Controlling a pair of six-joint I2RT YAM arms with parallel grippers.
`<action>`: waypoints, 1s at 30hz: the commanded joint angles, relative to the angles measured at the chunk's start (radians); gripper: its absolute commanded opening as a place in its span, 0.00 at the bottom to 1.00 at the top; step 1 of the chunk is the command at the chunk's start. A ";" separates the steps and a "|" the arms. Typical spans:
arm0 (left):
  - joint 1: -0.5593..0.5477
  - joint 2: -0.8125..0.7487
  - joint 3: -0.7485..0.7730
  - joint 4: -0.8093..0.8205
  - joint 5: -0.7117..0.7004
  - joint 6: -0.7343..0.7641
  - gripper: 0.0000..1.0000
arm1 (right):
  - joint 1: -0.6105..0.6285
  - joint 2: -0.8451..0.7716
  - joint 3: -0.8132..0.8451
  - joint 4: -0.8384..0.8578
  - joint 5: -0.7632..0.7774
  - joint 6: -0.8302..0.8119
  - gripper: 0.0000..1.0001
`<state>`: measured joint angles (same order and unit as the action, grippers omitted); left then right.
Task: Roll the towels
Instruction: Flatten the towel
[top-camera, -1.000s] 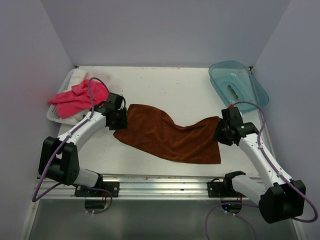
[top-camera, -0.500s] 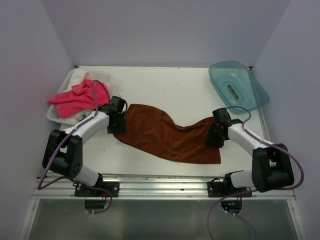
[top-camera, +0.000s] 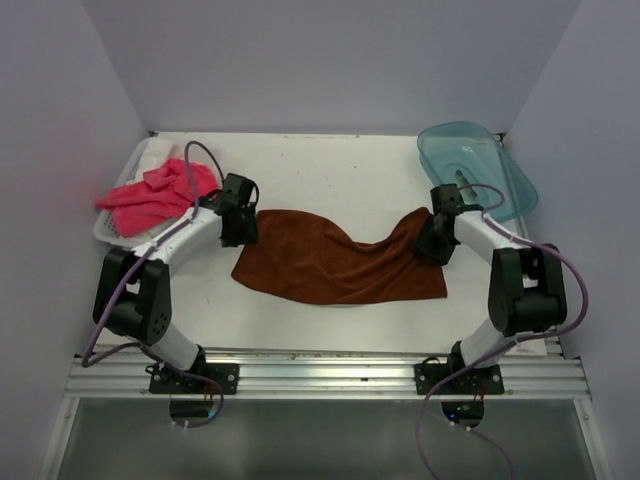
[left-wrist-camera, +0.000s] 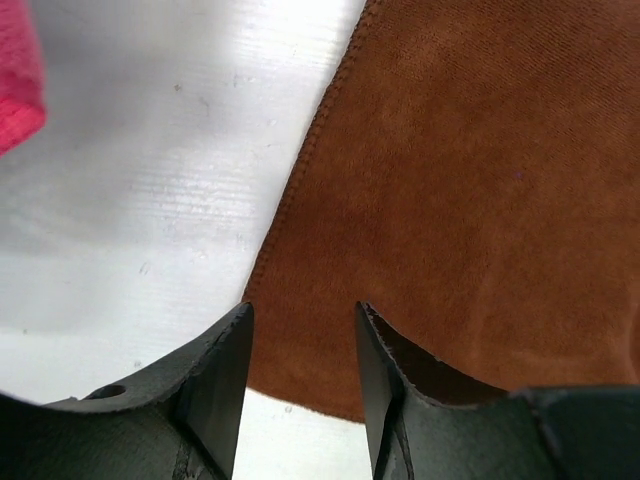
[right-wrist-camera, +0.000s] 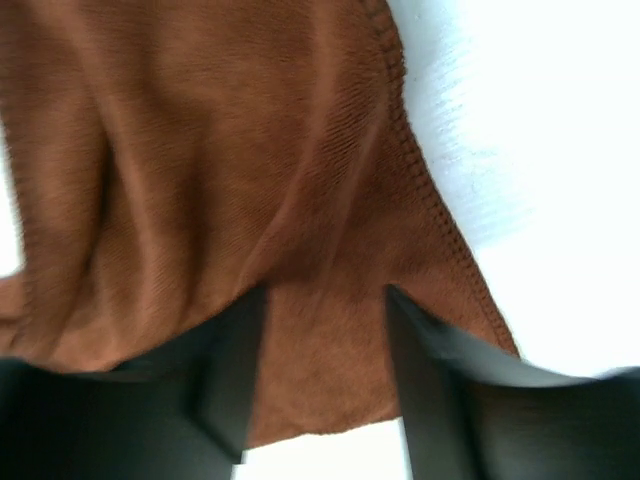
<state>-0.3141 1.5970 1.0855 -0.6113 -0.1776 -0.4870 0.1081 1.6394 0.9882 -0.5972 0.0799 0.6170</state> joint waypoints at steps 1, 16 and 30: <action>0.007 -0.106 -0.010 -0.062 -0.017 -0.019 0.50 | -0.001 -0.157 0.015 -0.007 -0.011 -0.010 0.59; 0.021 -0.148 -0.217 -0.019 -0.062 -0.174 0.48 | -0.001 -0.503 -0.151 -0.134 0.009 -0.040 0.65; 0.021 -0.065 -0.303 0.105 -0.043 -0.205 0.45 | -0.001 -0.552 -0.223 -0.196 0.061 -0.022 0.82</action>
<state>-0.3012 1.5017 0.7918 -0.5842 -0.2188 -0.6712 0.1089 1.1221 0.7662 -0.7612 0.1097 0.5945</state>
